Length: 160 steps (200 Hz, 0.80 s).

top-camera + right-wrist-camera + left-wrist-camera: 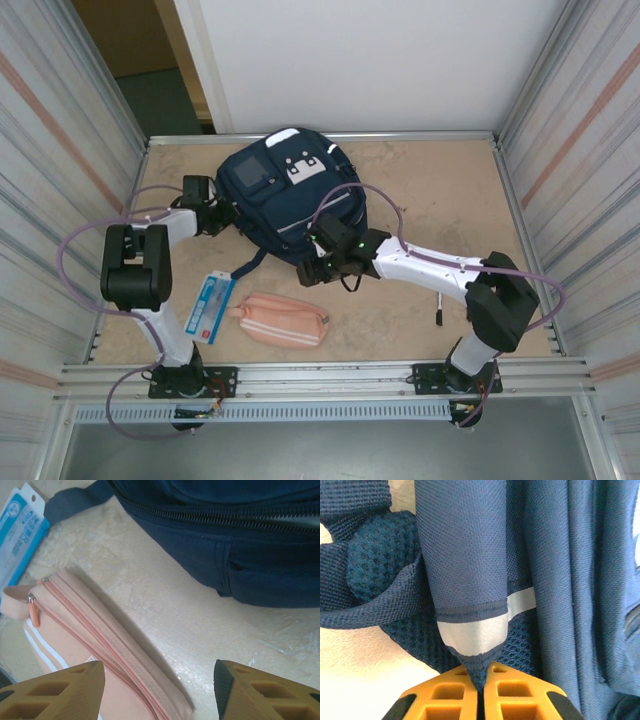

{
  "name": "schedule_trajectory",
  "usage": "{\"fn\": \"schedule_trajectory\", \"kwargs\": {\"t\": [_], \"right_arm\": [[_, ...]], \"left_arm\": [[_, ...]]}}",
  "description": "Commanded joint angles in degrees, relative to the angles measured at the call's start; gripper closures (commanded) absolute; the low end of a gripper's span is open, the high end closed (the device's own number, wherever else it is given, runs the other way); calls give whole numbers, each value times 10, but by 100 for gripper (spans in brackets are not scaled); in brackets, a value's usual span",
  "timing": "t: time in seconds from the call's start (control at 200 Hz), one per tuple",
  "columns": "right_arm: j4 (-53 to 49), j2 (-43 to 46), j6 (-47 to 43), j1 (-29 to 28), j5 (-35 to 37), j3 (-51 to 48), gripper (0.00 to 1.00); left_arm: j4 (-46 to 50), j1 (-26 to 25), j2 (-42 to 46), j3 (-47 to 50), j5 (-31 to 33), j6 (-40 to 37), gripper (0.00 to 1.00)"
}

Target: Pack the student bag

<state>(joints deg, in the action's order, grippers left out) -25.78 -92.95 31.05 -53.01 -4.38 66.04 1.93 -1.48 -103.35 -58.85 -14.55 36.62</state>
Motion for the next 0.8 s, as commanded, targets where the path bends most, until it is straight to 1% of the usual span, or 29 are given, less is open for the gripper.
{"fn": "schedule_trajectory", "kwargs": {"t": [0.0, 0.115, 0.195, 0.256, 0.351, 0.386, 0.426, 0.496, 0.566, 0.641, 0.757, 0.797], "right_arm": [[-2, -21, 0, 13, 20, 32, 41], [31, -55, 5, 37, -18, 37, 43], [38, -77, -3, 54, -14, 42, 44], [50, -91, -5, 72, -14, 42, 44], [74, -115, -18, 104, -18, 44, 46], [79, -126, -28, 117, -20, 48, 47], [93, -136, -48, 134, -46, 51, 48], [127, -138, -81, 156, -96, 42, 49], [144, -119, -109, 166, -114, 31, 49], [150, -74, -136, 161, -107, 12, 48], [168, 19, -165, 136, -38, -48, 48], [189, 53, -203, 106, -4, -78, 48]], "left_arm": [[1, -20, 60, 32, -8, 21, 95], [48, -73, 120, 47, -12, 20, 96], [74, -119, 166, 65, 25, 32, 96], [89, -151, 198, 82, 59, 55, 96], [88, -193, 234, 111, 84, 90, 96], [83, -207, 240, 120, 84, 108, 96], [82, -218, 242, 129, 79, 139, 96], [83, -228, 236, 137, 41, 192, 97], [62, -235, 234, 150, 7, 216, 97], [56, -246, 246, 162, 17, 238, 97], [74, -263, 283, 165, 37, 283, 96], [72, -270, 296, 167, 44, 283, 96]]}}
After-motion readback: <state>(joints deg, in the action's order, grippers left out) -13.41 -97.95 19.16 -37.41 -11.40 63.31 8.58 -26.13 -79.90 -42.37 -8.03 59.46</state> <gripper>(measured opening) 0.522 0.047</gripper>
